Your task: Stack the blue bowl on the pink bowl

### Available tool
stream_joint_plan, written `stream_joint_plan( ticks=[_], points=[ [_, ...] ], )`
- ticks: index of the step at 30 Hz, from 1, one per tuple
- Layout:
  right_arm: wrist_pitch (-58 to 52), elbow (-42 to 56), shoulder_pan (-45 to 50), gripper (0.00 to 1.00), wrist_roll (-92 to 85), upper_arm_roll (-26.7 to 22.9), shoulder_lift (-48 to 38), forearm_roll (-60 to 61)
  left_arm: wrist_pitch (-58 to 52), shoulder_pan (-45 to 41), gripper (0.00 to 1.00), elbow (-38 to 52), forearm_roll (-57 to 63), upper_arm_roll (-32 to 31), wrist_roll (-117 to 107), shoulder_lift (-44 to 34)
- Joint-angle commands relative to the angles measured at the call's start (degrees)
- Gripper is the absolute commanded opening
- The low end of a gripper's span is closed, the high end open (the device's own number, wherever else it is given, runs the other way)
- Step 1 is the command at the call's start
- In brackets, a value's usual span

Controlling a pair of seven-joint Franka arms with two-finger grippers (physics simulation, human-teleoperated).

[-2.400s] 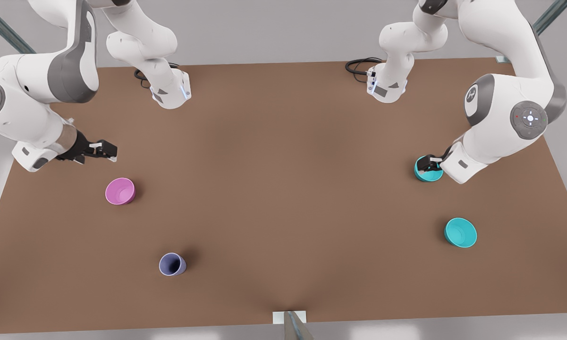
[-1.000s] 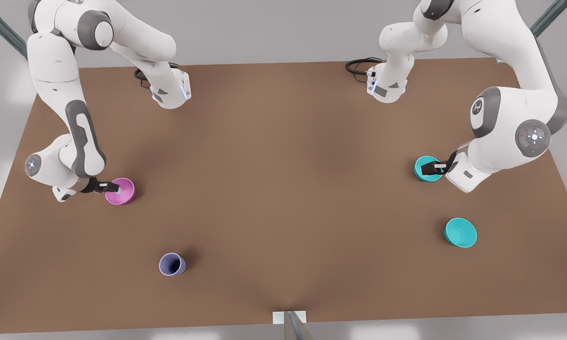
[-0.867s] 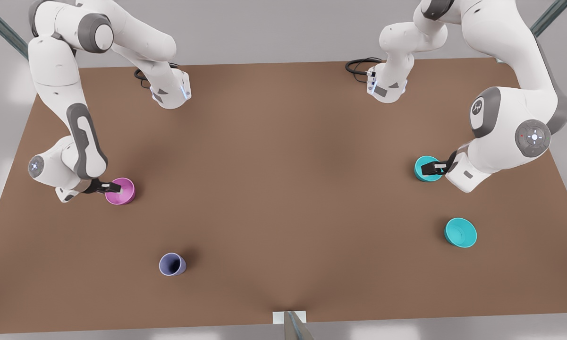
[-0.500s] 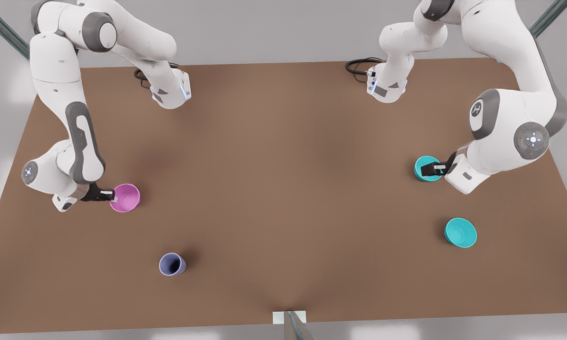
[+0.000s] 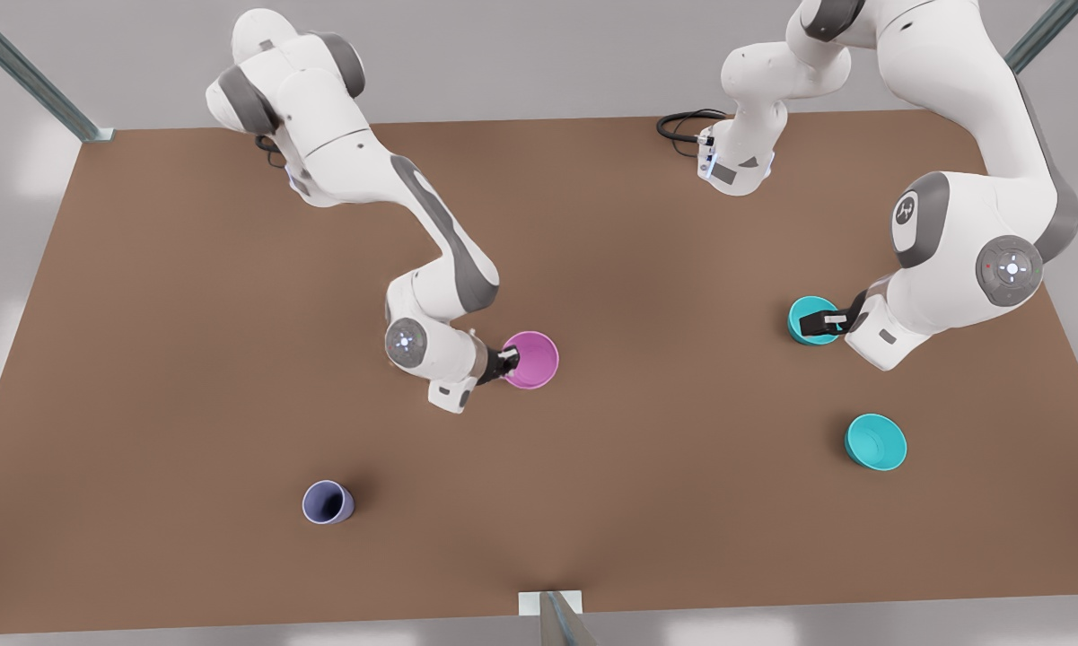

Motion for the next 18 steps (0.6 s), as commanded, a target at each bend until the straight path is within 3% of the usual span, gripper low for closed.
stream_joint_plan(
  ticks=[1,8,10,11,13,15,18],
  points=[
    [3.92,4.86,2.42,0.21,65.91,-0.02,4.8,0.31,0.0,-0.02,1.0,0.01,-0.35,-0.02,-0.34,-0.07],
    [7.17,8.82,4.36,0.22,67.41,-0.2,11.92,-0.3,0.09,1.39,1.0,0.28,4.83,0.42,0.19,1.07],
    [8.23,8.73,4.97,1.0,67.5,-0.29,12.45,-0.3,0.18,4.02,1.0,-0.86,4.48,1.47,2.46,1.78],
    [8.32,8.64,4.97,1.0,67.58,-0.29,12.45,-0.21,2.63,4.46,1.0,-3.32,3.78,4.63,8.7,1.6],
    [8.23,8.73,5.06,1.0,67.58,-0.81,11.14,-0.3,20.02,7.1,1.0,-15.01,-2.1,11.49,26.8,1.69],
    [6.91,8.38,4.97,1.0,67.32,-4.76,6.13,-0.48,31.2,8.51,1.0,-23.8,-5.27,14.04,36.04,2.74],
    [-5.8,8.82,3.74,1.0,57.52,-12.22,0.07,-0.65,31.9,9.39,1.0,-31.71,-7.3,17.81,46.76,2.83]
  ],
)
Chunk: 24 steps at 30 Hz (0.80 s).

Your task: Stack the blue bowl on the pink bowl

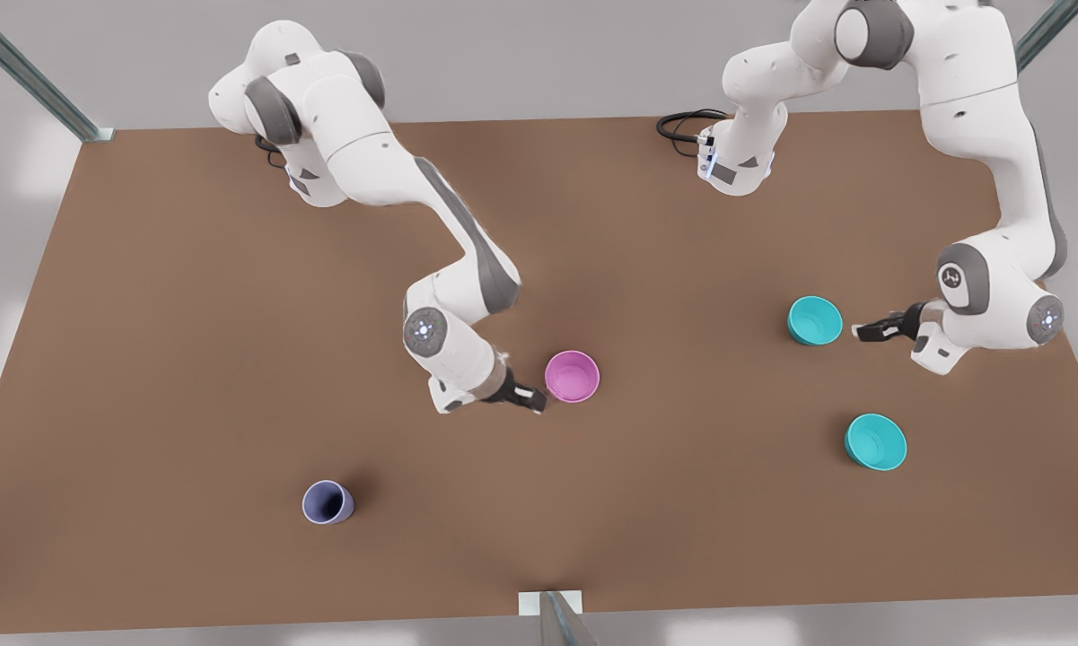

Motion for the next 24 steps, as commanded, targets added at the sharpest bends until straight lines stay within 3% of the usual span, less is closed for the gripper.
stream_joint_plan(
  ticks=[1,3,5,7,9,10,11,12,13,15,18,20,22,24],
  points=[
    [-20.56,-0.17,-0.42,1.0,0.24,-7.3,-3.59,-1.4,11.95,0.19,1.0,-2.72,-2.39,1.81,36.06,0.03],
    [-35.18,-0.61,-0.42,1.0,-32.39,-20.14,-4.04,-4.3,16.78,0.19,1.0,-6.59,-2.39,1.81,38.79,0.56],
    [-37.92,-2.11,-1.47,1.0,-63.87,-29.56,-2.81,-8.61,16.96,0.19,1.0,-8.08,-2.39,1.81,40.19,1.35],
    [-37.65,-0.18,-2.71,1.0,-73.37,-33.42,-2.9,-8.7,16.87,0.1,1.0,-9.75,-2.39,1.81,46.96,1.35],
    [-46.16,6.5,-2.71,1.0,-76.9,-37.9,-5.53,-8.0,16.87,0.01,1.0,-11.6,-2.56,1.73,47.31,1.26],
    [-49.6,7.65,-2.79,1.0,-76.46,-37.12,-10.88,-8.7,16.87,0.01,1.0,-11.95,-4.14,1.73,47.31,1.35],
    [-50.56,7.82,-2.96,1.0,-73.93,-34.94,-14.48,-11.15,16.87,0.01,1.0,-12.22,-4.23,1.73,47.31,1.44],
    [-52.42,6.95,-14.25,1.0,-61.49,-14.63,-25.09,-21.48,16.87,0.01,1.0,-13.09,-4.23,1.73,47.31,1.53],
    [-50.32,1.08,-31.68,1.0,-49.23,12.59,-32.68,-33.03,16.87,0.01,1.0,-13.27,-4.23,1.73,47.31,2.23],
    [-42.59,-11.05,-33.38,1.0,-48.51,12.89,-39.1,-33.31,16.87,-0.34,1.0,-13.27,-4.32,1.73,47.31,2.93],
    [-39.32,-15.29,-34.17,1.0,-48.42,13.07,-40.08,-33.49,16.87,-0.6,0.97,-13.27,-4.41,1.64,47.31,4.95],
    [-39.32,-15.2,-34.17,1.0,-48.42,13.07,-39.64,-33.49,16.7,-0.6,0.7,-13.27,-4.41,1.64,47.31,4.95],
    [-39.41,-14.68,-33.38,1.0,-48.33,12.72,-36.91,-33.49,16.52,-0.6,0.27,-13.27,-4.5,1.55,47.22,4.95],
    [-39.76,-14.41,-33.91,1.0,-48.33,12.28,-36.3,-33.49,16.52,-0.6,0.21,-13.27,-6.78,1.55,47.22,5.04]
  ],
)
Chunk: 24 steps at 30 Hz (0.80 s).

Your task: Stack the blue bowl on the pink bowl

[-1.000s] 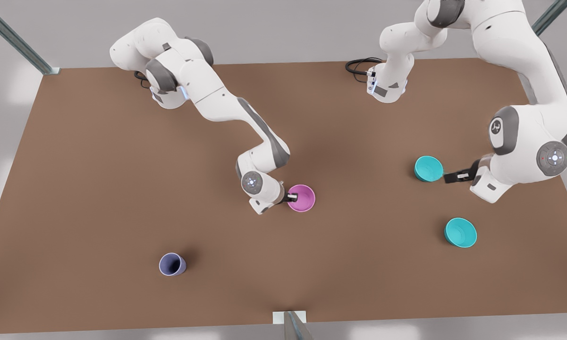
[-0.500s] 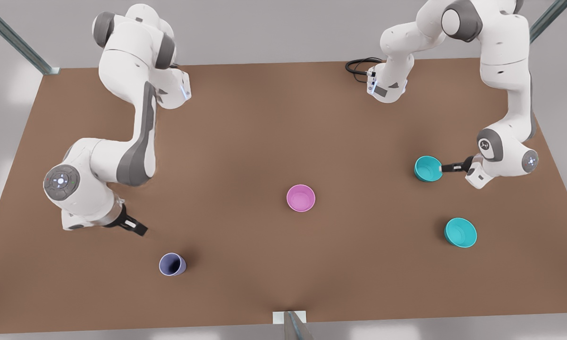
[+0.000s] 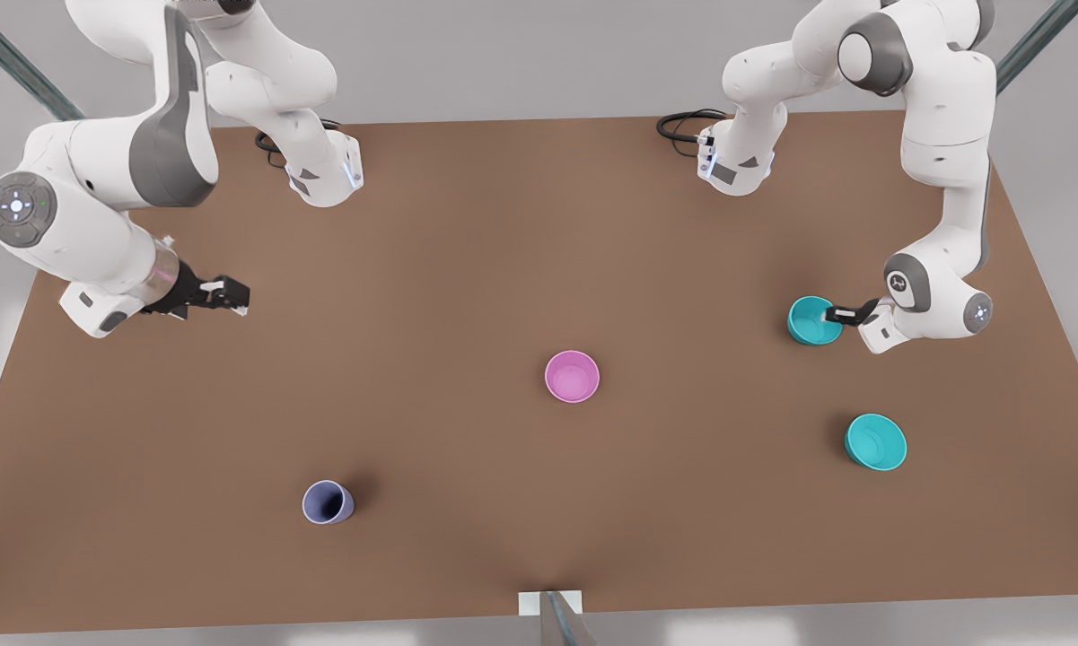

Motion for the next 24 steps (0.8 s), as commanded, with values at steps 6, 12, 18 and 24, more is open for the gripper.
stream_joint_plan(
  ticks=[6,12,18,24],
  points=[
    [0.08,0.17,0.02,1.0,-9.5,-1.6,1.15,-0.16,-0.18,-0.61,0.21,0.28,-1.27,-0.18,12.7,-0.28],
    [0.16,0.08,-0.24,1.0,-9.59,-1.6,1.5,0.1,-15.02,-20.91,0.21,13.1,-1.27,-1.5,-28.24,-6.17],
    [0.25,0.08,-0.24,1.0,-9.68,-1.6,1.68,0.19,-21.88,-38.13,0.21,45.53,-3.81,-6.25,-69.37,15.27],
    [0.34,-0.09,-0.33,1.0,-9.68,-1.6,1.68,0.19,-21.1,-40.86,0.21,51.26,-6.54,-8.62,-85.04,20.99]
  ],
)
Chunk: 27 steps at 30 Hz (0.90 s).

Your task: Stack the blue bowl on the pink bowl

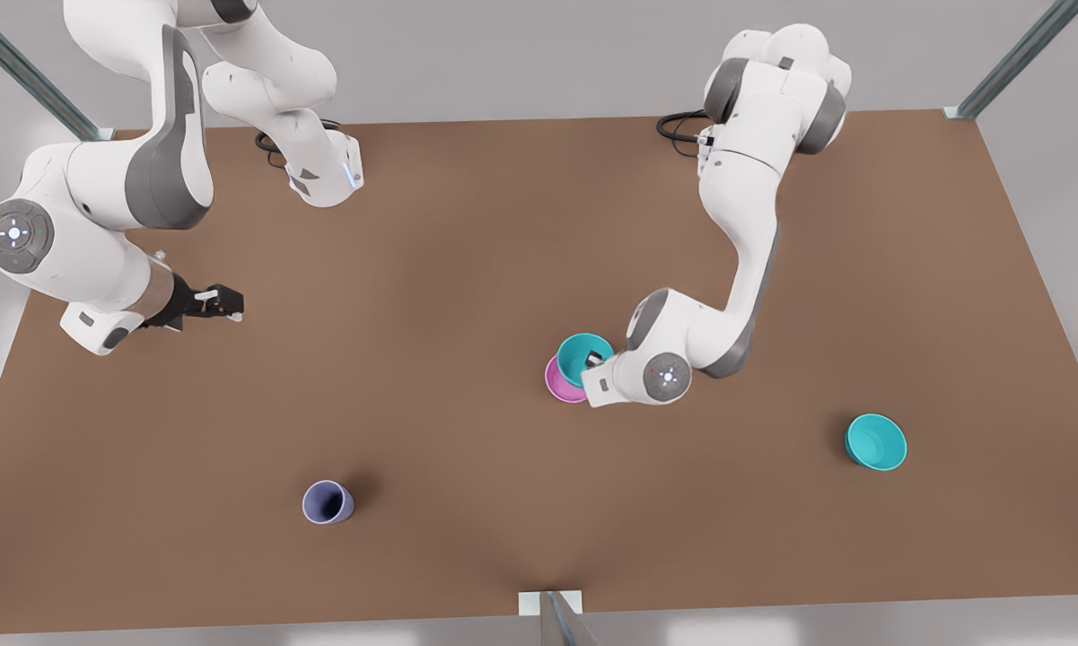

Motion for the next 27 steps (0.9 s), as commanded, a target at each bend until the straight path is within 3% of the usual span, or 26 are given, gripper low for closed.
stream_joint_plan(
  ticks=[1,27],
  points=[
    [0.05,-0.03,0.02,1.0,-2.59,-0.03,-0.06,0.05,-1.59,0.11,0.21,0.17,-1.16,-0.15,-48.69,0.48],
    [0.05,-0.03,0.02,1.0,-2.59,-0.03,0.38,0.13,2.72,0.55,0.21,-0.36,-1.08,-2.87,-47.28,2.85]
  ],
)
